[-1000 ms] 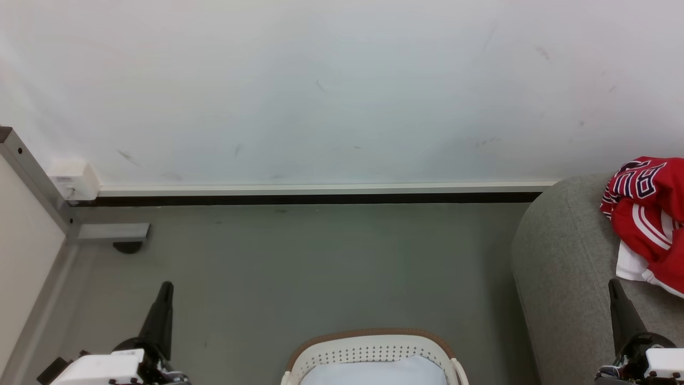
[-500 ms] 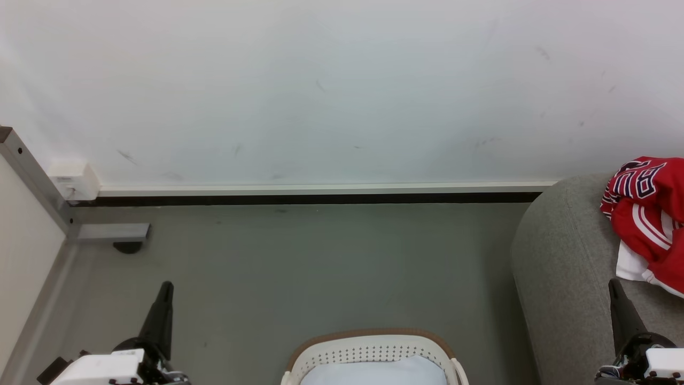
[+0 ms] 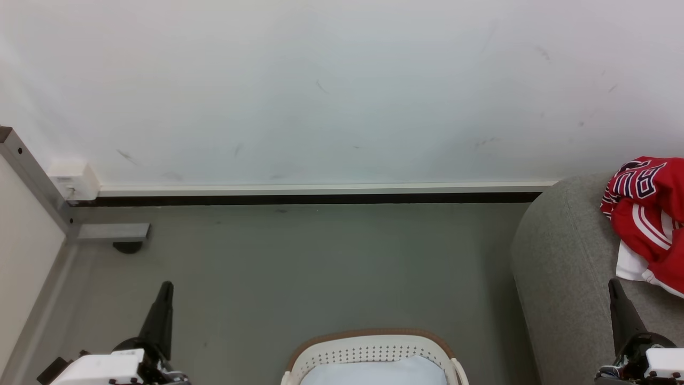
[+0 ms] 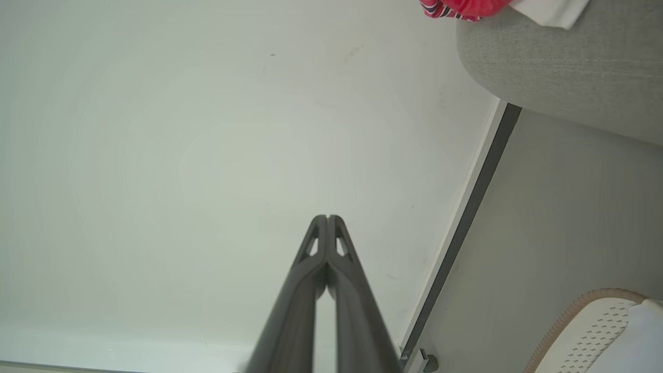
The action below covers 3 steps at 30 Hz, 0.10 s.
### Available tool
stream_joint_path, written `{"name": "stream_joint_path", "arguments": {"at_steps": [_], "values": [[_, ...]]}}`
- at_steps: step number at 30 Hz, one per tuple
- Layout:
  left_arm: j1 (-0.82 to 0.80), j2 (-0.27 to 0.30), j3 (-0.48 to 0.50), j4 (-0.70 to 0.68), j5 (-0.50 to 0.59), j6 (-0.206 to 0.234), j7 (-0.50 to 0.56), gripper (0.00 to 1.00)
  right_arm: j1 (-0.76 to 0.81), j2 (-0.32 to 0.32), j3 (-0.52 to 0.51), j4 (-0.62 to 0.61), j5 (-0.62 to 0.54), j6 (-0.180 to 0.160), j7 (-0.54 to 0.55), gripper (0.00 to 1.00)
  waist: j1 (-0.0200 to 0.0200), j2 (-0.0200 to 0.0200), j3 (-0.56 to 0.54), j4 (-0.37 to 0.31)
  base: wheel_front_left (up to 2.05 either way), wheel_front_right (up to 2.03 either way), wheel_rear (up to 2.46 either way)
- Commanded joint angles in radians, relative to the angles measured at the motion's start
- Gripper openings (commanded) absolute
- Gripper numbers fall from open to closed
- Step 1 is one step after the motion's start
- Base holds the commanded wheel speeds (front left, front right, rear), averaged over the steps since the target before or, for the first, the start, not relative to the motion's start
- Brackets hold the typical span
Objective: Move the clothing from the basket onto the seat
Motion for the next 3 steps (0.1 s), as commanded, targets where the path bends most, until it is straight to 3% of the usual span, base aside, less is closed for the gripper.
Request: {"name": "stream_joint_path", "arguments": {"at_steps": [1, 3], "values": [[-0.009, 0.002, 0.003, 0.001, -0.012, 0.001, 0.005, 0.0, -0.006, -0.005, 0.0, 0.0, 0.006, -0.002, -0.005, 0.0, 0.0, 0.0, 0.0, 0.0, 0.0, 0.0, 0.0], [-0.009, 0.002, 0.003, 0.001, -0.012, 0.001, 0.005, 0.0, -0.006, -0.006, 0.0, -0.001, 0.007, -0.002, -0.006, 0.0, 0.0, 0.0, 0.0, 0.0, 0.0, 0.0, 0.0]]}}
